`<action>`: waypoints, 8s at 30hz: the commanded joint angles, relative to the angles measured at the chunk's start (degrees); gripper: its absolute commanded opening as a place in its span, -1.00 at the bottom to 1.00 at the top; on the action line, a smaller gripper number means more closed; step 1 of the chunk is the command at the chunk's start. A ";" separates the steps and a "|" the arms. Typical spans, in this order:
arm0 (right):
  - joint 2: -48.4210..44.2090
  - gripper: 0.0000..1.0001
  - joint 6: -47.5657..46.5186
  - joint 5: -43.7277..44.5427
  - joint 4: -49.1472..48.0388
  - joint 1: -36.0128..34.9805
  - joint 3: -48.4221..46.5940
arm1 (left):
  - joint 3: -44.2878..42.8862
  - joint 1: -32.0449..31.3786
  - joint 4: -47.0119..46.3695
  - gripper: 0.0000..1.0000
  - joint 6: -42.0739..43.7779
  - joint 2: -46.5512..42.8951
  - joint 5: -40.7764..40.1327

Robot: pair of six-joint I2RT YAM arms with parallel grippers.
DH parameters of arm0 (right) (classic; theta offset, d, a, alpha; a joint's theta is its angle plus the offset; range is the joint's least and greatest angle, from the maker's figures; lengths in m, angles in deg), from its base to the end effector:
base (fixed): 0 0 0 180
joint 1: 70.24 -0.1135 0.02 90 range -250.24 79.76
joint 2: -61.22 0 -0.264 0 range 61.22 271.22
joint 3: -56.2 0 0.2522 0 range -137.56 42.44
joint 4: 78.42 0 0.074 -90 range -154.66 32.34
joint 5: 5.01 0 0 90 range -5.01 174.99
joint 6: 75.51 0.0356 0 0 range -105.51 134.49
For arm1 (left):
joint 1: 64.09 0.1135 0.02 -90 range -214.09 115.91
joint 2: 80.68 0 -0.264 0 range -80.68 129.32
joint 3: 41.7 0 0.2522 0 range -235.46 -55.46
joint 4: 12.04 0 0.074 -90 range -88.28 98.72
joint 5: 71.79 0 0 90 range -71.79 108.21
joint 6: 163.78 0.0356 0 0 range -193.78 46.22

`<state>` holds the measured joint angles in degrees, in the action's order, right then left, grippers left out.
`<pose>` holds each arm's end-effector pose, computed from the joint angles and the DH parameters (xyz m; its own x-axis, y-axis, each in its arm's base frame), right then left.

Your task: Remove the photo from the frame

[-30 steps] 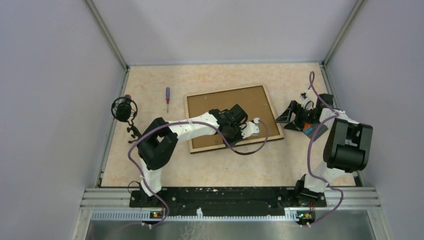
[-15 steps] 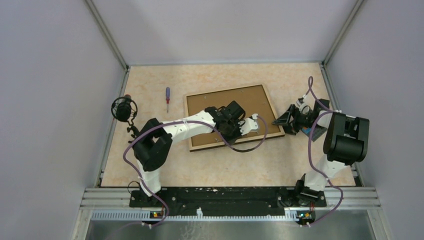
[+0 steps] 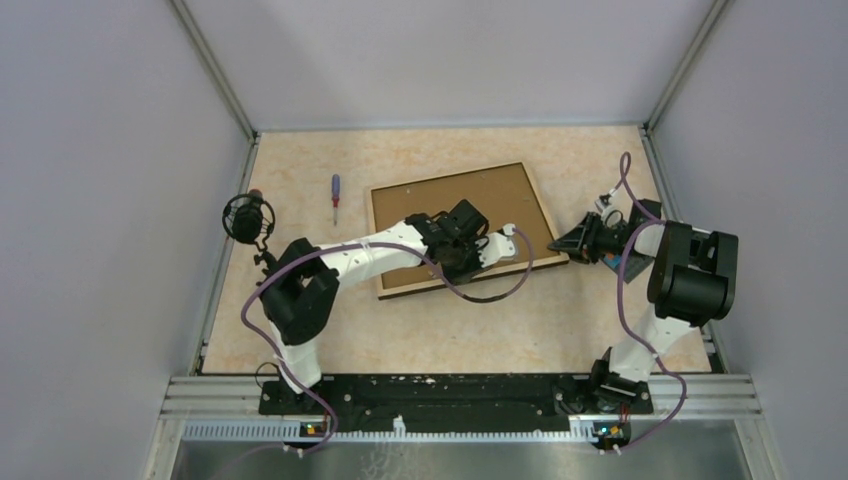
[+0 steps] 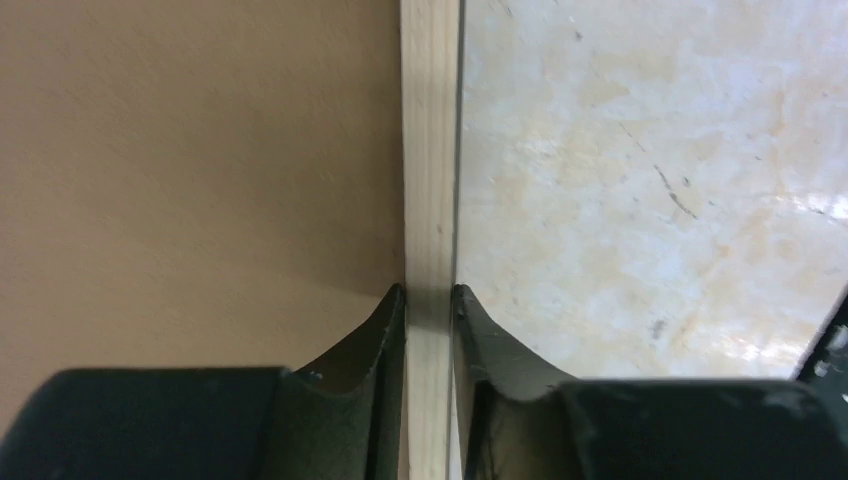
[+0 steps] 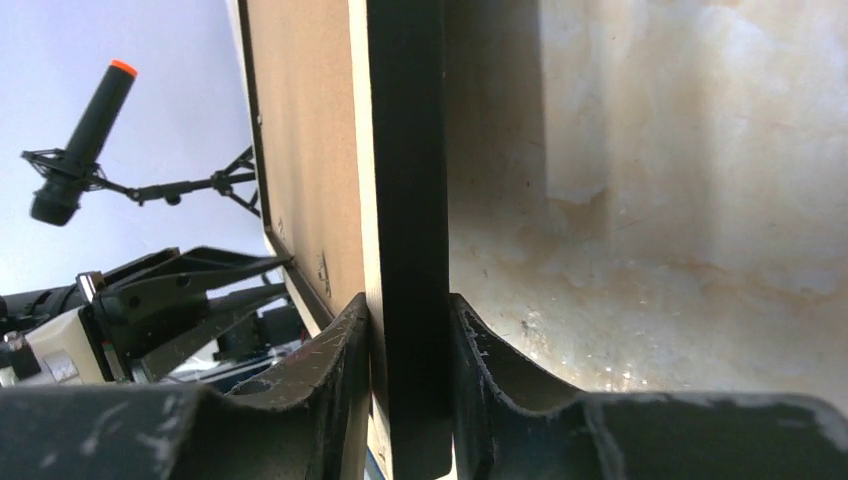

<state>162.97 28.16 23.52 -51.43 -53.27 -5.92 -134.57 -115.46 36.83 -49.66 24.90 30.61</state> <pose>0.3000 -0.0588 0.1276 -0.8989 0.3923 -0.1950 0.0189 0.4794 0.8774 0.2367 -0.3084 0.2167 -0.1633 0.8436 -0.5116 0.9790 0.2029 0.0221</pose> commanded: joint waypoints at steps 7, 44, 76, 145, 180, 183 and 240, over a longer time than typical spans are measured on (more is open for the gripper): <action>0.81 -1.00 4.82 -7.69 -0.67 1.01 0.90 | 8.54 -8.19 -20.90 0.40 7.36 -7.08 -21.06; -0.96 -0.51 3.52 -8.71 1.01 1.88 0.16 | 14.02 -15.26 -37.56 -1.00 17.19 5.01 -57.56; -24.06 0.70 18.20 -19.36 -19.46 14.76 1.78 | -27.20 -8.88 7.07 -1.00 2.33 -2.53 -30.76; -53.85 -1.00 -81.22 28.05 30.40 -25.50 -7.85 | 4.86 -4.28 1.59 0.04 16.67 -29.34 -16.59; -46.84 0.48 -76.99 54.30 24.94 -55.07 -13.73 | 9.85 3.55 0.67 -1.00 20.64 -40.68 -7.78; -44.23 0.48 -78.03 57.30 24.95 -58.25 -14.47 | 9.87 3.56 0.88 -1.00 20.96 -40.91 -7.17; 0.24 -1.00 -21.56 1.44 50.30 -14.94 -65.93 | 2.24 5.80 3.98 0.96 5.62 -46.63 -11.47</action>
<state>157.01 -6.26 49.03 2.34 -70.69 -72.21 -133.06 -109.89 42.05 -42.64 -23.01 18.42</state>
